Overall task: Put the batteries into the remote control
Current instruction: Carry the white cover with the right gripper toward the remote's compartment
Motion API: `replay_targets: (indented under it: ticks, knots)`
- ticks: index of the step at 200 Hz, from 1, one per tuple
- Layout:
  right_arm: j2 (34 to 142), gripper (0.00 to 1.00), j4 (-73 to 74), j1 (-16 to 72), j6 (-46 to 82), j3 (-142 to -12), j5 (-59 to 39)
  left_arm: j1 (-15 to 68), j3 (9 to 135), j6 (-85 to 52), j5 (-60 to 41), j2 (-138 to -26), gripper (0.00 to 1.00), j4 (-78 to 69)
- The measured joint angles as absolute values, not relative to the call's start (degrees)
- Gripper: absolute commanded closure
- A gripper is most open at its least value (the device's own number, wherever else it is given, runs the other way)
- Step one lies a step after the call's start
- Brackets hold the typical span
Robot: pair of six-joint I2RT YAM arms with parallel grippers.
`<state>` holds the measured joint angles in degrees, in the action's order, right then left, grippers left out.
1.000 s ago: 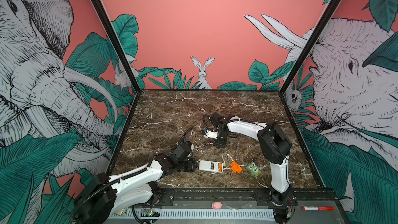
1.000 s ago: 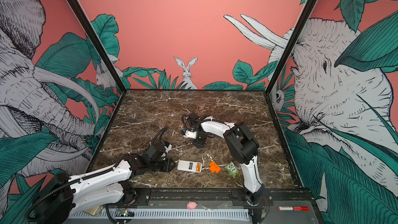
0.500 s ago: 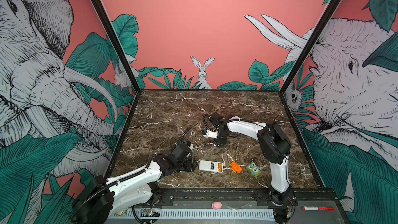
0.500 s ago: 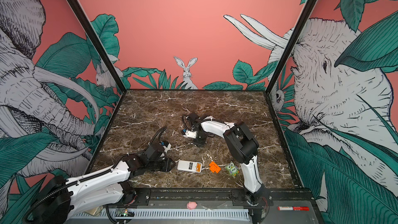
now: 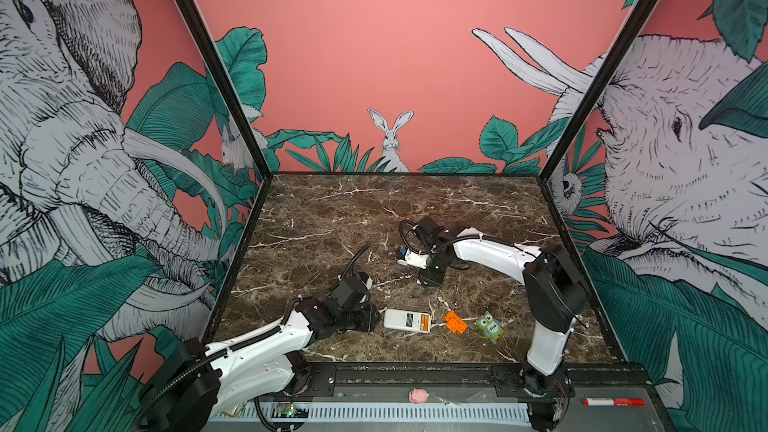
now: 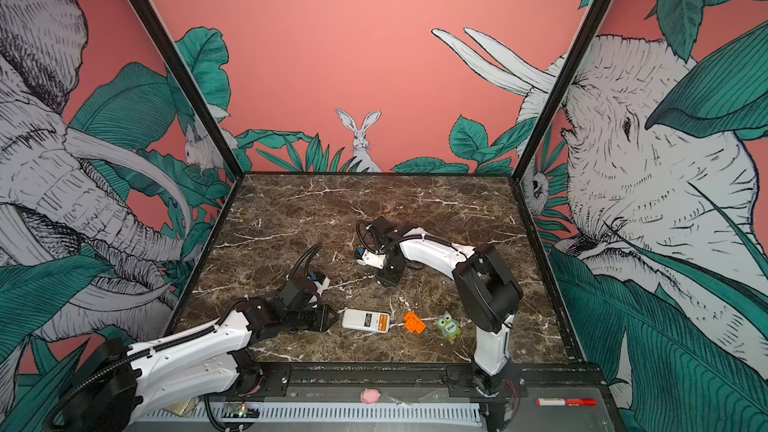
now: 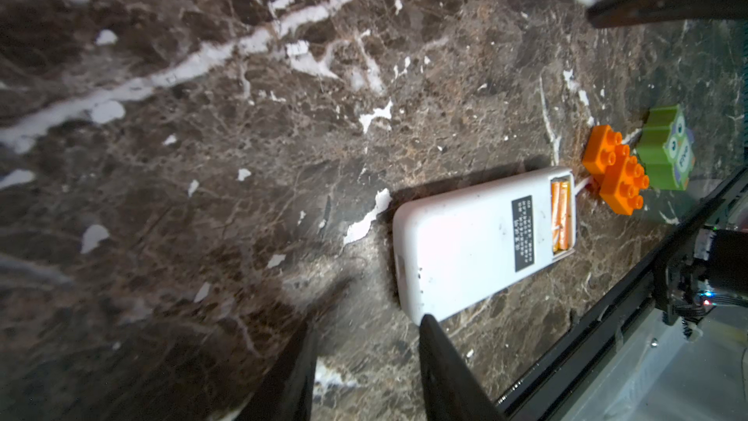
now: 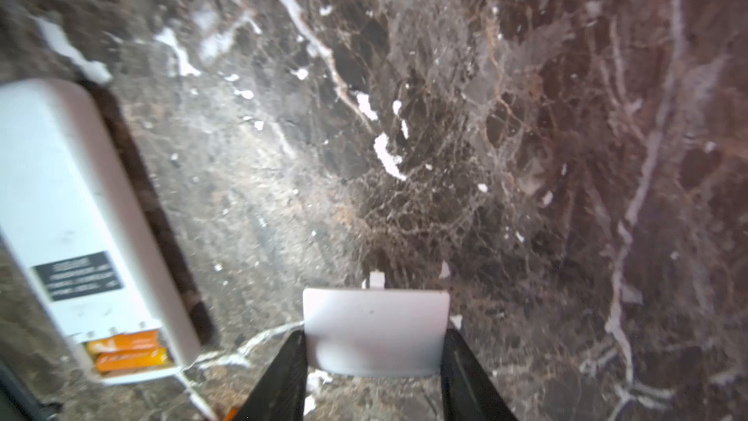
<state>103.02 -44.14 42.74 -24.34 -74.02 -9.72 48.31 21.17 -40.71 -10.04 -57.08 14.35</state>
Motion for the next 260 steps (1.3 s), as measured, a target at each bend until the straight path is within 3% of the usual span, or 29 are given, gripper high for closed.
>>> replay_targets:
  ticks: [105, 260]
  knots:
    - [94.0, 0.71, -48.8, 55.2, -15.3, -65.9, -8.1, 47.4, 20.5, -39.9, -10.5, -55.4, 0.57, 14.2]
    - [98.6, 0.73, -48.9, 58.7, -12.7, -66.0, -6.0, 46.1, 17.7, -39.7, -11.7, -52.5, 0.57, 14.3]
